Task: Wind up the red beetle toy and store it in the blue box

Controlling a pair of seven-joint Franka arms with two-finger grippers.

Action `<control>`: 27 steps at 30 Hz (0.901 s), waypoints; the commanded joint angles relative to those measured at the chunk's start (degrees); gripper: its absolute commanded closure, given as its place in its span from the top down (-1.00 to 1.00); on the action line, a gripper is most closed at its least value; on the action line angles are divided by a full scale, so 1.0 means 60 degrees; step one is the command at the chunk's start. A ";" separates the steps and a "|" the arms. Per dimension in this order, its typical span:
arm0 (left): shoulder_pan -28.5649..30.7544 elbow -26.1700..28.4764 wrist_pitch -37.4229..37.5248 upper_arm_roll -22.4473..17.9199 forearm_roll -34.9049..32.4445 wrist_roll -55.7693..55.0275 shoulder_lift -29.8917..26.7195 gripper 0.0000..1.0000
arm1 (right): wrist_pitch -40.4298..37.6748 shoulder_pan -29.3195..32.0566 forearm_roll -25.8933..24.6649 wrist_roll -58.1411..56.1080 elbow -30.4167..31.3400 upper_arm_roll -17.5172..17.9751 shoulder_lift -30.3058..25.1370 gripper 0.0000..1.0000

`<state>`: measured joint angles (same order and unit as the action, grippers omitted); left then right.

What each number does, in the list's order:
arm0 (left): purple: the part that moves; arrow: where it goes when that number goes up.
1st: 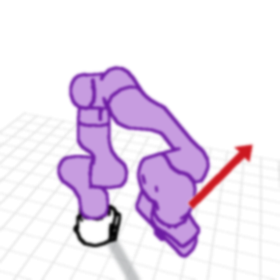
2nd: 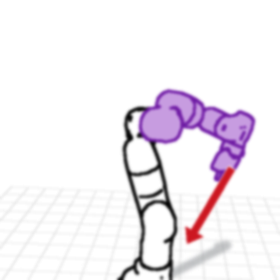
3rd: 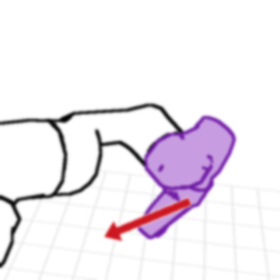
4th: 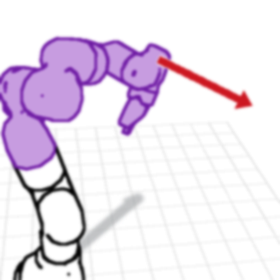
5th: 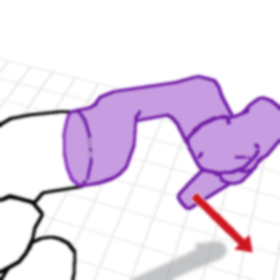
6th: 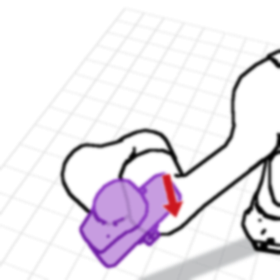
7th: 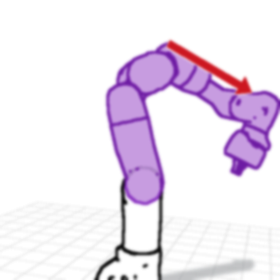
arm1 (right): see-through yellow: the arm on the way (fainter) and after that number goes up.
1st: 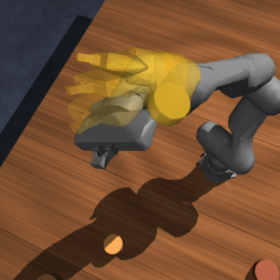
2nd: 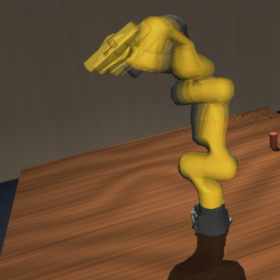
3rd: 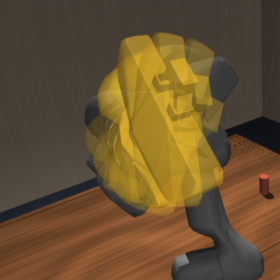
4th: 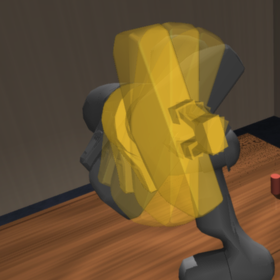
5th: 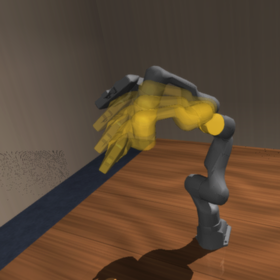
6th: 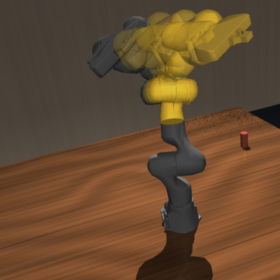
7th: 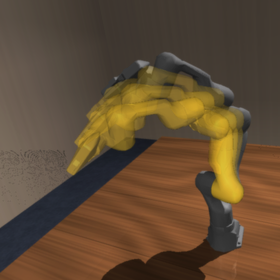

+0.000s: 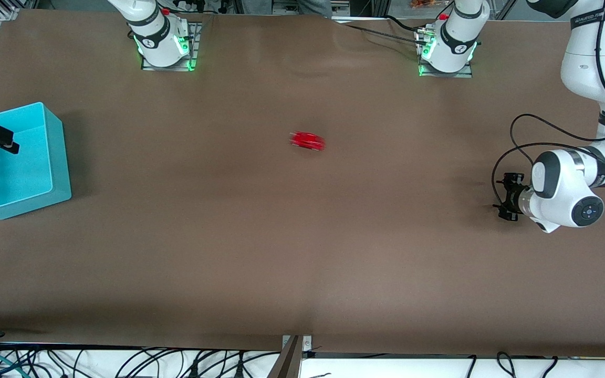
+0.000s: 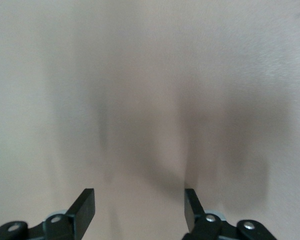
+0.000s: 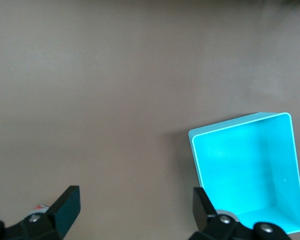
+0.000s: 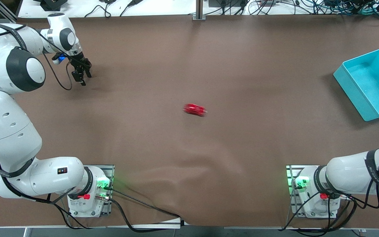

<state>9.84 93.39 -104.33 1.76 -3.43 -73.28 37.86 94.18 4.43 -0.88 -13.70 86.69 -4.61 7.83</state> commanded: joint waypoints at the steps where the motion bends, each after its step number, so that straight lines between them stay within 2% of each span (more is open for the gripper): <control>1: -0.0028 -0.0505 0.0995 0.0175 -0.0131 0.1064 -0.0040 0.61 | -0.0038 0.0037 0.0030 0.0028 -0.0210 0.0021 0.0071 1.00; 7: -0.0028 -0.0769 0.1479 0.0379 -0.0131 0.1885 -0.0128 0.67 | -0.0038 0.0052 0.0030 0.0028 -0.0210 0.0021 0.0071 1.00; 12: -0.0043 -0.0769 0.1509 0.0424 -0.0131 0.2354 -0.0304 1.00 | -0.0038 0.0052 0.0030 0.0028 -0.0210 0.0021 0.0071 1.00; 19: 0.0015 -0.1150 0.1509 0.0541 0.0103 0.2573 -0.0304 1.00 | -0.0038 0.0052 0.0030 0.0028 -0.0210 0.0021 0.0071 1.00; 27: 0.0030 -0.1311 0.1772 0.0541 0.0191 0.4536 -0.0406 1.00 | -0.0038 0.0052 0.0030 0.0028 -0.0210 0.0021 0.0057 1.00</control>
<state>9.73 86.24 -96.04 4.99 -3.17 -52.77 36.43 94.18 4.43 -0.88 -13.70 86.67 -4.61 7.83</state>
